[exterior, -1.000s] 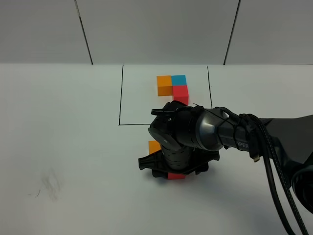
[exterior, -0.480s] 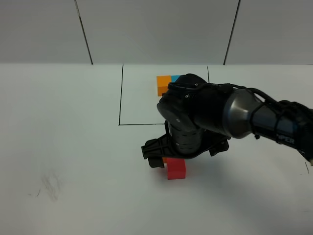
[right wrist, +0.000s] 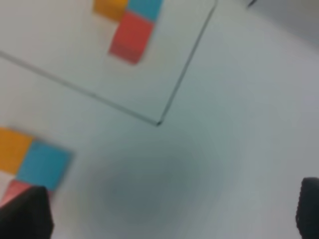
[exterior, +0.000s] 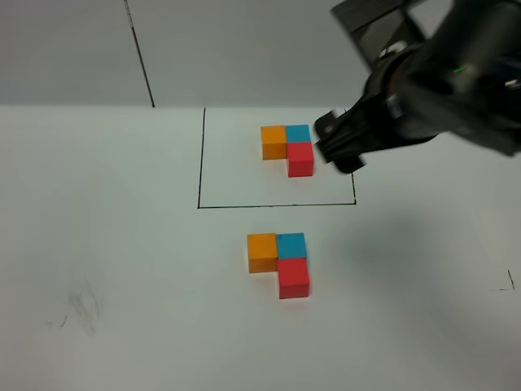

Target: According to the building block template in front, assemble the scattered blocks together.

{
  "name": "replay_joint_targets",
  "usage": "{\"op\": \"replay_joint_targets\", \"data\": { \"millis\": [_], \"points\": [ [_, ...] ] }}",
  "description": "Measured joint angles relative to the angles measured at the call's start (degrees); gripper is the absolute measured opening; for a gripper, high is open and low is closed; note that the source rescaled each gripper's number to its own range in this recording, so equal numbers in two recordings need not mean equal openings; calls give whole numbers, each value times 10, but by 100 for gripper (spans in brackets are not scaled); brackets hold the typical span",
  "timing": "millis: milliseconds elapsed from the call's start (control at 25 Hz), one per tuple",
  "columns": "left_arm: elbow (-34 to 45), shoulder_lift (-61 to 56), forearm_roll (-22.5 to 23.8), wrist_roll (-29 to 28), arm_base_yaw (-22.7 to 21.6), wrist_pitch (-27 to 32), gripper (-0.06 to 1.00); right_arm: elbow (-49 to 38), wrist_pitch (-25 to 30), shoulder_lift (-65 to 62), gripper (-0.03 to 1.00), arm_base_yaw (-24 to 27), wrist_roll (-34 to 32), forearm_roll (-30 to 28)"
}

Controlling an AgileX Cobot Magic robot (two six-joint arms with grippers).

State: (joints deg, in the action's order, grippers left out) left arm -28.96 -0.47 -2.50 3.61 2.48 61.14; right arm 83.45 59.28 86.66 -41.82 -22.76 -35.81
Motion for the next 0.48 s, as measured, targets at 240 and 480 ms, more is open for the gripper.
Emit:
{"op": "replay_joint_targets", "data": {
  "millis": [240,480],
  "points": [
    [0,0,0,0,0,0,33,0,32,-146,100,115,157,-32],
    [0,0,0,0,0,0,33,0,74,-256,100,245,267,-3]
  ]
}}
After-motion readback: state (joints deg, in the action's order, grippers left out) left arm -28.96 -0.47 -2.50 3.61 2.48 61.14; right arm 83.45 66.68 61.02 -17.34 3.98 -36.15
